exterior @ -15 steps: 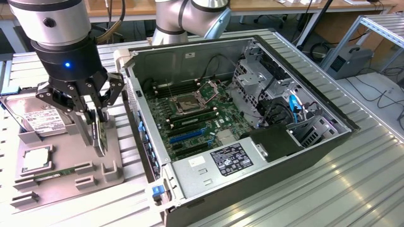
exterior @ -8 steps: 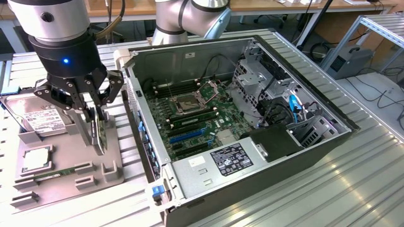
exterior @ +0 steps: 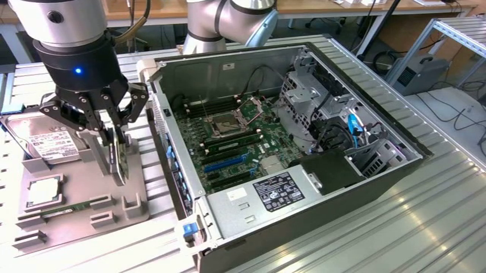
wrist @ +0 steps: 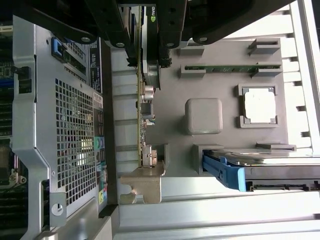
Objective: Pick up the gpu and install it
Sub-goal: 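Pick up the gpu and move the gpu toward the slot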
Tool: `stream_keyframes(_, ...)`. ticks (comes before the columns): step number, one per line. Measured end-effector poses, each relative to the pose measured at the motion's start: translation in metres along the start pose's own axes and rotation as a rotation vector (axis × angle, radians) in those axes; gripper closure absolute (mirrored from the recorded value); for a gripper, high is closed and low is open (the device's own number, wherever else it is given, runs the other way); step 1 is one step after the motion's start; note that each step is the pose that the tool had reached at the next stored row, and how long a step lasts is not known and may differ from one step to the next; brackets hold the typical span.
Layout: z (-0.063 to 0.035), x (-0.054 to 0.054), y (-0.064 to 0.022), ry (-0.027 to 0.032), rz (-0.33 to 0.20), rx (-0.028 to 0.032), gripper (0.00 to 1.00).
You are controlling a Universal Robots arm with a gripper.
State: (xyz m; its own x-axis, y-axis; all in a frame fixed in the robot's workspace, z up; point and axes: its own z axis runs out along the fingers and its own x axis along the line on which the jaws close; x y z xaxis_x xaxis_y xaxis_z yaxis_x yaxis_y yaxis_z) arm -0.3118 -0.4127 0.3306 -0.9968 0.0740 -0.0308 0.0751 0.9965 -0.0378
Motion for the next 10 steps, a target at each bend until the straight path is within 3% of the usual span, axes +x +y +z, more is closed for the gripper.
stream_keyframes(10,-0.0038,-0.0001,-0.0002,0.0,0.0,0.0,0.73)
